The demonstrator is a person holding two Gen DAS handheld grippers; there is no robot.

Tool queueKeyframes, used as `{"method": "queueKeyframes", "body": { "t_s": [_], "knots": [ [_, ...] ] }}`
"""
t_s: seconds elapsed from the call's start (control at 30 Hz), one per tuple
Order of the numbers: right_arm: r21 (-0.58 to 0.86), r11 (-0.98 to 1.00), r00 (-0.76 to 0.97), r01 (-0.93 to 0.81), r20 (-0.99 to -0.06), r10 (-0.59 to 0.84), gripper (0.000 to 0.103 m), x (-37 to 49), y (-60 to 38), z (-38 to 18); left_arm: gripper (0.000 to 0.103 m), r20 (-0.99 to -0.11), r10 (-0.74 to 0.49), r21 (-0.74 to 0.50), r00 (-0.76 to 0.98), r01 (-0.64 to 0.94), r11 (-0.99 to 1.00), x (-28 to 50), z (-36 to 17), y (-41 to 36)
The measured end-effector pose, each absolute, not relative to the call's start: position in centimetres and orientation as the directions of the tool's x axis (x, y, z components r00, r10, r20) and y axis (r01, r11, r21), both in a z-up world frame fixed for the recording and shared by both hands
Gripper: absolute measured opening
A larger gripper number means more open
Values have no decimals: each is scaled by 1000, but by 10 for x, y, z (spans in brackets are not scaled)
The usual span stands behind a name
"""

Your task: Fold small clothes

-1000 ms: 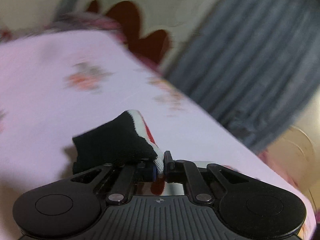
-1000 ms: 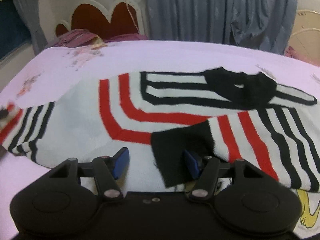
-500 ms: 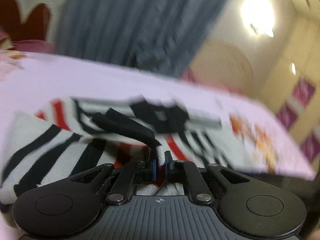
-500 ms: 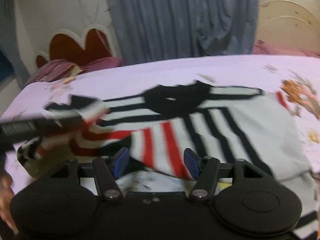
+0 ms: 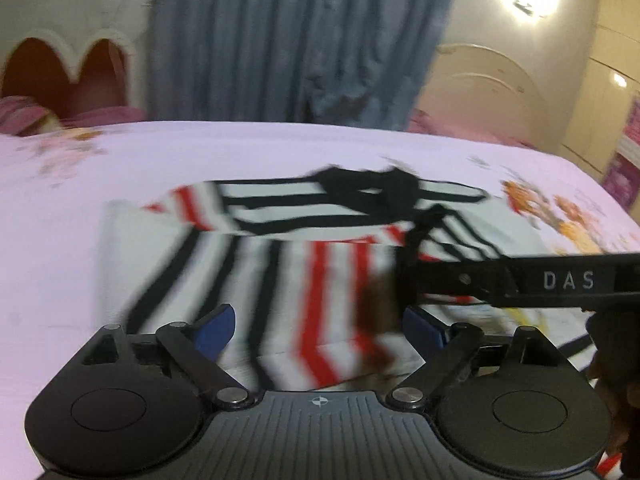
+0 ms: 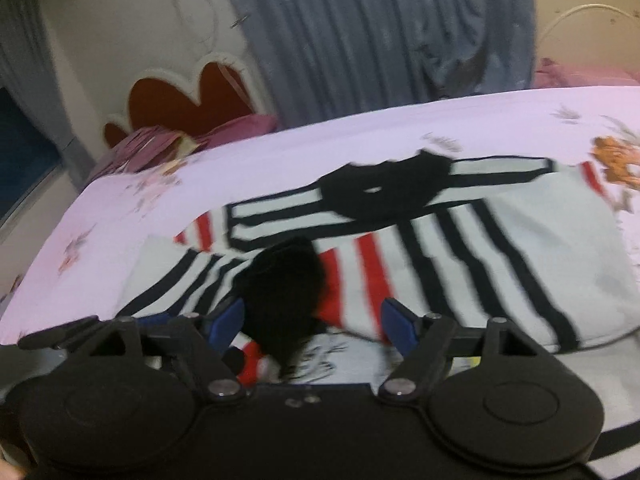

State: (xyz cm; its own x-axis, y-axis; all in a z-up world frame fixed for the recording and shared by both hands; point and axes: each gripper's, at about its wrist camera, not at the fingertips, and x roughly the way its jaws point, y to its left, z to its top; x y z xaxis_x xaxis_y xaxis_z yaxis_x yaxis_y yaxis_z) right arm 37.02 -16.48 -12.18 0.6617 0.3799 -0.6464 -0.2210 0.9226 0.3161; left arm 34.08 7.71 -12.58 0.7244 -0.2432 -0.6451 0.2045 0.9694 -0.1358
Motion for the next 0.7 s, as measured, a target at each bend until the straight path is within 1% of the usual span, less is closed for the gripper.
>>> {"method": "queueKeyframes", "body": {
  "t_s": [0.07, 0.13, 0.2, 0.23, 0.3, 0.33, 0.37, 0.43, 0.5, 0.53, 0.6, 0.7],
  "knots": [
    [315, 924, 642, -217, -667, 378, 70, 375, -158, -129, 90, -649, -194, -118, 735, 154, 981, 338, -128, 94],
    [347, 916, 625, -200, -675, 392, 70, 379, -156, -132, 90, -654, -139, -94, 743, 102, 990, 333, -129, 113],
    [375, 901, 620, -219, -659, 426, 72, 375, -155, -129, 90, -661, -103, -81, 743, 65, 995, 330, -135, 129],
    [366, 901, 618, -234, -659, 428, 74, 373, -152, -129, 90, -667, -90, -80, 740, 49, 996, 329, -138, 136],
    [333, 910, 619, -248, -668, 413, 74, 371, -146, -130, 90, -676, -68, -81, 734, 18, 997, 325, -143, 145],
    [321, 915, 620, -243, -674, 402, 66, 373, -145, -133, 90, -681, -63, -84, 729, 8, 996, 325, -147, 147],
    [312, 922, 623, -229, -681, 385, 54, 376, -144, -135, 90, -684, -62, -88, 727, 2, 996, 324, -149, 149],
    [292, 937, 626, -193, -699, 347, 44, 383, -147, -141, 90, -690, -63, -88, 721, 2, 996, 323, -153, 148],
    [292, 943, 639, -163, -697, 326, 26, 386, -153, -145, 90, -689, -63, -71, 722, 19, 997, 321, -156, 144],
    [283, 946, 647, -162, -693, 318, 7, 386, -156, -145, 90, -690, -62, -59, 721, 29, 998, 320, -158, 142],
    [277, 943, 663, -186, -673, 329, 7, 384, -158, -139, 90, -690, -61, -43, 721, 43, 998, 320, -160, 138],
    [188, 955, 740, -227, -605, 295, 7, 378, -160, -115, 90, -692, -51, -21, 721, 50, 999, 322, -163, 130]
  ]
}}
